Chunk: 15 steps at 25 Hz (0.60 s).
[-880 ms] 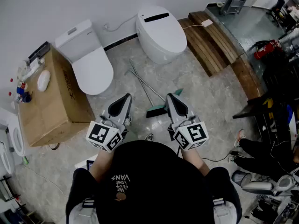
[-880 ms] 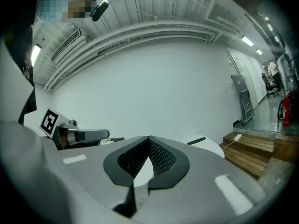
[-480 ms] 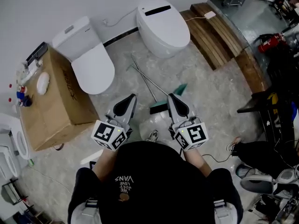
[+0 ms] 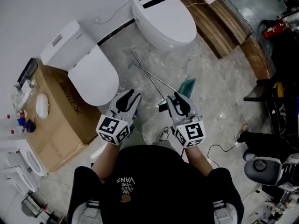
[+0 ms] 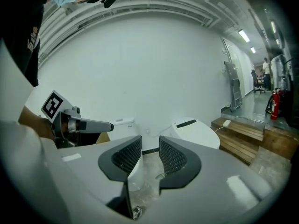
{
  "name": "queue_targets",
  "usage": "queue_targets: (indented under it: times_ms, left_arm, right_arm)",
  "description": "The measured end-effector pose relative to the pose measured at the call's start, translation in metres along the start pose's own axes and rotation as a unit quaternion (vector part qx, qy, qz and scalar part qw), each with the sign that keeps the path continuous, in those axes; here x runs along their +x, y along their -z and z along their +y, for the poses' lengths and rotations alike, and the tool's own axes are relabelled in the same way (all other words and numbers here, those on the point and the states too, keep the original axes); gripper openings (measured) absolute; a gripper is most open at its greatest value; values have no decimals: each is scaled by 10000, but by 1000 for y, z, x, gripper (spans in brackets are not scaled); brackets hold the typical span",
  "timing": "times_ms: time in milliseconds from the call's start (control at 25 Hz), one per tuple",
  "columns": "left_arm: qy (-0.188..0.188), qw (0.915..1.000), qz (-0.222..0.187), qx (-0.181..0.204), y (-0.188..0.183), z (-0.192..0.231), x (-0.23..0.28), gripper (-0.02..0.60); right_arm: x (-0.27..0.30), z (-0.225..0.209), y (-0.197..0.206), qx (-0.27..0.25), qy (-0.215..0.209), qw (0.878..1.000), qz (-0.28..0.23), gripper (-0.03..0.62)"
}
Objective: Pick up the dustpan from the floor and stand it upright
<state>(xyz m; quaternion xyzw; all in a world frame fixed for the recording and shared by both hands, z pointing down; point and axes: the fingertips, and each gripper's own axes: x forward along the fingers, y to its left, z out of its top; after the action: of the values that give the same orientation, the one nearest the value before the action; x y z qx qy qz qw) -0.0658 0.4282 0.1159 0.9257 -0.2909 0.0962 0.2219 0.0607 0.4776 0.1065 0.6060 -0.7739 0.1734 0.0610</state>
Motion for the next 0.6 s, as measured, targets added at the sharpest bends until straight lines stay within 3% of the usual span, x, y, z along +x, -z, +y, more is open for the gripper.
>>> queue_targets:
  times_ms: [120,400,600]
  left_arm:
    - [176,9994,278,-111,5,42,18,167]
    - [617,9951,732,-243,18,103,61,172]
    - [631,9930,935,-355,34,141,96,173]
  right_arm:
    - [38,-2,14,45,301,9993,206,105]
    - [101,-10,39,-4,815,9950,586,137]
    - [137,-25,66,66,1009,9915,818,158]
